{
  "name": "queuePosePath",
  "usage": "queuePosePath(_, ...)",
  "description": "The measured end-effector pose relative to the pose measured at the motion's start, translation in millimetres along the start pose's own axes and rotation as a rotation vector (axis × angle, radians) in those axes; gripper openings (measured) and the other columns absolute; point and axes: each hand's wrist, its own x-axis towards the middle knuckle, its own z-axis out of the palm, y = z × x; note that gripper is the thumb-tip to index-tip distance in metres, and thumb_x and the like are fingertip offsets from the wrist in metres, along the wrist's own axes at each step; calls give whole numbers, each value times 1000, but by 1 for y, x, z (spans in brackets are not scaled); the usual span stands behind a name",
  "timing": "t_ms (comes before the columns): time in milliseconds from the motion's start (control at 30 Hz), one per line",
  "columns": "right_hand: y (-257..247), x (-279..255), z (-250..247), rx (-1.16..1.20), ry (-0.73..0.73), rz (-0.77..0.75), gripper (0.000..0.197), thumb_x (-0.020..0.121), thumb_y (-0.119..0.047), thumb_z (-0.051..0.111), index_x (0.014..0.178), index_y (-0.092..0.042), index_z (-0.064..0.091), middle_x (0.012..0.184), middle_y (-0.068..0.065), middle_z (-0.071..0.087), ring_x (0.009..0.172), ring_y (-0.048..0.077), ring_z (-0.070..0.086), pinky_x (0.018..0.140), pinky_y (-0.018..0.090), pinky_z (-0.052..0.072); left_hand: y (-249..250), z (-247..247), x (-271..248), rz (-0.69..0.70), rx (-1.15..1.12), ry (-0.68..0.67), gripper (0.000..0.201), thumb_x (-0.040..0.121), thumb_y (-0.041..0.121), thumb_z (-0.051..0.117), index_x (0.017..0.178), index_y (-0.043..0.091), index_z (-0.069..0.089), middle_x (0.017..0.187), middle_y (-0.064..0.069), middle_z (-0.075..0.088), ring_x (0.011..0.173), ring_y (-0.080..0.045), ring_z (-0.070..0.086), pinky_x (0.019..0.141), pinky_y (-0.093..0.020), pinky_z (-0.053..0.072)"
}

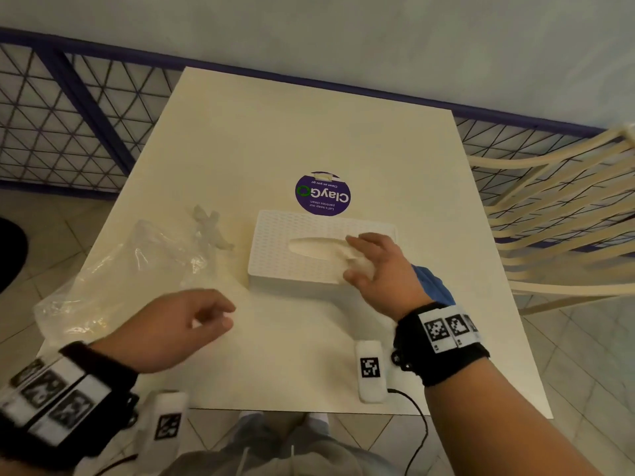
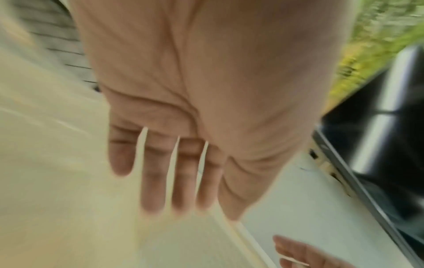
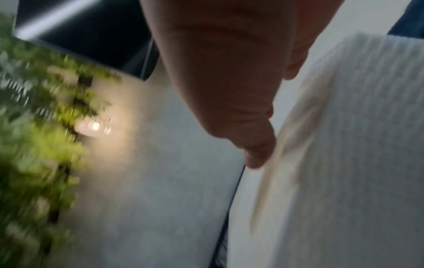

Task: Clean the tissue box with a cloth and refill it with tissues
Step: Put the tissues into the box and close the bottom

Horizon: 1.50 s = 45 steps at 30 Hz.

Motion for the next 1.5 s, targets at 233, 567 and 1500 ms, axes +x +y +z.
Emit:
queuePosePath(233, 30, 24, -29, 216, 25, 472, 57, 100, -46, 32, 153, -25, 21, 150, 12, 42, 133, 30, 45, 105, 31, 35, 38, 14, 112, -128, -101, 242, 66, 95, 45, 42, 151, 28, 11, 151, -11, 29, 131, -27, 39, 107, -38, 34)
queuePosePath(567, 45, 26, -21, 248, -63, 414, 50, 104, -36, 26, 153, -35, 15, 147, 6, 46, 130, 28, 46, 90, 20, 29, 31, 28, 136, -160, -108, 234, 63, 97, 46, 33, 148, 41, -4, 155, -4, 28, 134, -28, 41, 107, -39, 33)
queuePosePath(1500, -24, 63, 25, -209, 116, 150, 42, 98, -36, 40, 125, -8, 56, 161, 14, 8, 146, 34, 13, 120, 47, 10, 60, 20, 167, -305, 439, 192, 59, 98, 34, 11, 149, 14, -13, 158, 1, -19, 147, -22, -1, 117, -51, 5)
